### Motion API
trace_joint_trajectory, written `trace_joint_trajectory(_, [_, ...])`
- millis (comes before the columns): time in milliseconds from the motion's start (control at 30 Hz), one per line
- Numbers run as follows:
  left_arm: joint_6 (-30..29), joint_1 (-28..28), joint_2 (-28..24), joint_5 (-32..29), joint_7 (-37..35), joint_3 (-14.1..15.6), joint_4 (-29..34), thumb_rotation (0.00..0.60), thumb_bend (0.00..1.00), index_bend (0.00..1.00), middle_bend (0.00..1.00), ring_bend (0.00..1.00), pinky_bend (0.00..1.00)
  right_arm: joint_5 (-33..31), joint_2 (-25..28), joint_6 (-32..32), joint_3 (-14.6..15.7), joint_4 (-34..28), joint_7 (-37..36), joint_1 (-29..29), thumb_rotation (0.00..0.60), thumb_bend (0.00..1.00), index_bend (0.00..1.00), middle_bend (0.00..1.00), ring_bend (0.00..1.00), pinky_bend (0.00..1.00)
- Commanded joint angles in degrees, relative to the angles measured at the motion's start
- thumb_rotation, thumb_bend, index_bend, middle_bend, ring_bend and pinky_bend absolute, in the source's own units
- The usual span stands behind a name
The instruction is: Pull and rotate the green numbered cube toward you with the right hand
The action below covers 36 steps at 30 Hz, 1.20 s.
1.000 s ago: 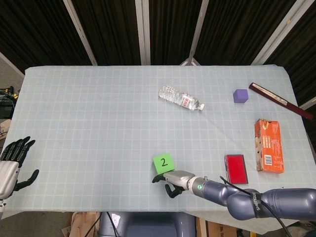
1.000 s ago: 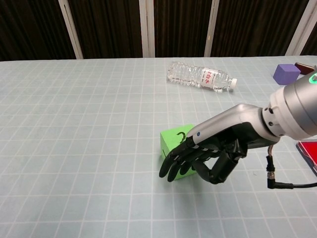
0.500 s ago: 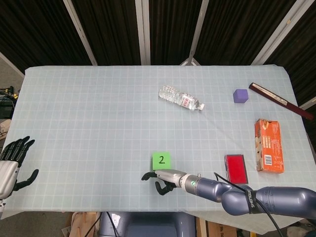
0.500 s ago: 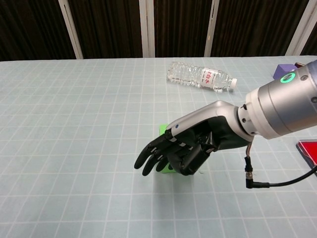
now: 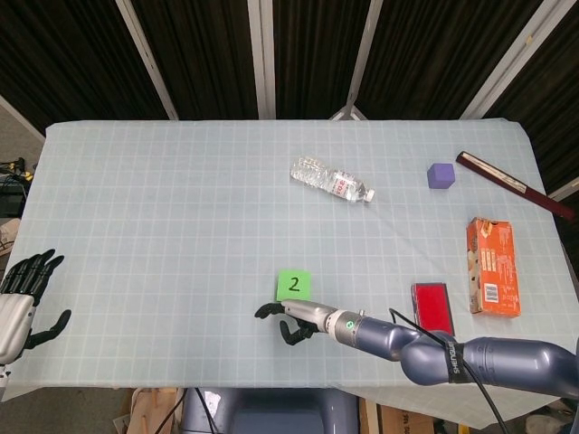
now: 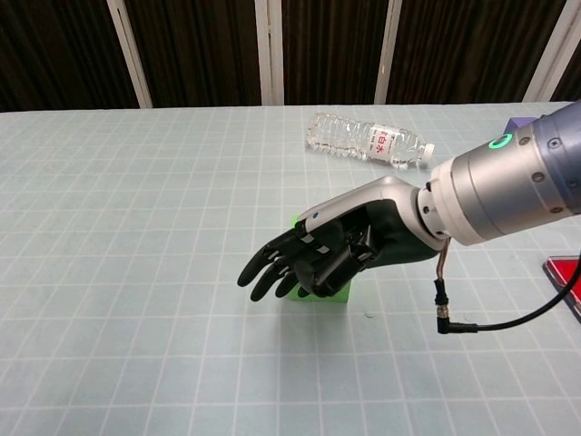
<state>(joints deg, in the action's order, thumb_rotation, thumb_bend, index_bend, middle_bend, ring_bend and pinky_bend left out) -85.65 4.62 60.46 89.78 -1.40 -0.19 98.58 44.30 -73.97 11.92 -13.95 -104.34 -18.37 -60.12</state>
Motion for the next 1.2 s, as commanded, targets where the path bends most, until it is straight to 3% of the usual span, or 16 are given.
trace_joint_trajectory(33, [0.04,0.01,-0.03,0.06,-0.08,0.05,0.0,0.6,0.44,0.08,0.0,0.0,0.04,0.38,-0.68,-0.77,-0.99,0.56,-1.37,0.58,0.6,0.9,0.17,0.16,0.1,0.0])
trace_joint_trajectory(333, [0.17,0.14,-0.05,0.23,-0.07,0.09,-0.17,0.6,0.44,0.08,0.0,0.0,0.04,3.29,-0.8,-3.24,-2.22,1.29,-2.65,1.35,0.6,0.9,0.17,0.16,0.1,0.0])
trace_joint_trajectory(633, [0.15,0.1,0.27,0.28,0.85,0.18,0.03,0.6,0.44,0.08,0.0,0.0,0.04,7.22,7.98,-8.64,-3.74,-4.26,-2.98,6.56,0.6,0.9,0.17,0.16,0.1,0.0])
trace_joint_trajectory(1000, [-0.07,-0.12,0.46,0.66,1.65,0.48,0.45,0.6,0.44,0.08,0.0,0.0,0.04,9.01,21.01,-19.5,-11.55,-7.36,0.46,17.93,0.6,0.9,0.17,0.16,0.11,0.0])
trace_joint_trajectory(1100, [-0.01,-0.1,0.52,0.89,1.85,0.62,0.52,0.6,0.44,0.08,0.0,0.0,0.04,10.65,23.24,-17.15,-12.69,-7.73,3.25,21.51,0.6,0.9,0.17,0.16,0.11,0.0])
trace_joint_trajectory(1200, [-0.08,-0.15,0.52,0.91,1.91,0.64,0.54,0.6,0.44,0.08,0.0,0.0,0.04,15.34,25.08,-7.69,-11.69,-8.66,7.63,25.86,0.6,0.9,0.17,0.16,0.11,0.0])
